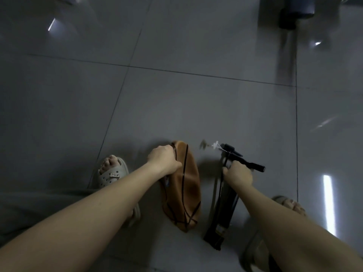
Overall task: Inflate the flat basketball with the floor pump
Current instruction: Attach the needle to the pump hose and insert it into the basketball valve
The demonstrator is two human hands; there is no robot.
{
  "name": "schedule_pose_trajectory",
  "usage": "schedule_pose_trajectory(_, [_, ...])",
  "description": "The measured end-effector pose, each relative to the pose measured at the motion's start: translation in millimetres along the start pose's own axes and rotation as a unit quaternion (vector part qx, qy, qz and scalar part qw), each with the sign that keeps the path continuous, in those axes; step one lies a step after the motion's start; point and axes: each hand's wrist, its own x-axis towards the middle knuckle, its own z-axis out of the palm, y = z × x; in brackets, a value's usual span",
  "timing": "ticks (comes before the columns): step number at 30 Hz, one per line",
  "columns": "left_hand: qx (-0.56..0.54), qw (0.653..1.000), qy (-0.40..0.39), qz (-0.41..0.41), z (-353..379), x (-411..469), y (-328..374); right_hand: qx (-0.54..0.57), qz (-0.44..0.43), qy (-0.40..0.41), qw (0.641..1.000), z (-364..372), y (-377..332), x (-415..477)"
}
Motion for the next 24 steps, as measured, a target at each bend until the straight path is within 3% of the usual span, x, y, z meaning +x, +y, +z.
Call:
schedule_pose_trajectory(4, [-0.024, 1.0, -0.003, -0.004, -4, 3, -15, 0.23, 0.04, -0.081, 0.969, 24, -27, 13])
schedule_pose_trajectory(7, [-0.06, 0.998, -0.026, -0.009, -5, 8, -28, 0.409, 0.06, -0.164, 0.896, 22, -37, 7])
schedule_pose_trajectory(10, [-0.101, 0.994, -0.043, 0.005, -6, 10, -40, 0.497, 0.008, -0.282, 0.821, 7, -50, -12])
schedule_pose_trajectory(15, [-0.145, 0.988, -0.053, 0.024, -4, 5, -58, 0.632, -0.047, -0.36, 0.685, -19, -69, -33])
schedule_pose_trajectory(17, [-0.152, 0.985, -0.066, 0.038, -9, 2, -60, 0.646, -0.068, -0.395, 0.649, -24, -71, -40])
schedule_pose_trajectory(19, [-0.157, 0.984, -0.07, 0.053, -15, 1, -60, 0.647, -0.08, -0.414, 0.635, -25, -71, -44])
schedule_pose_trajectory(24, [-0.136, 0.986, -0.061, 0.078, -15, 1, -65, 0.616, -0.096, -0.433, 0.651, -24, -71, -50])
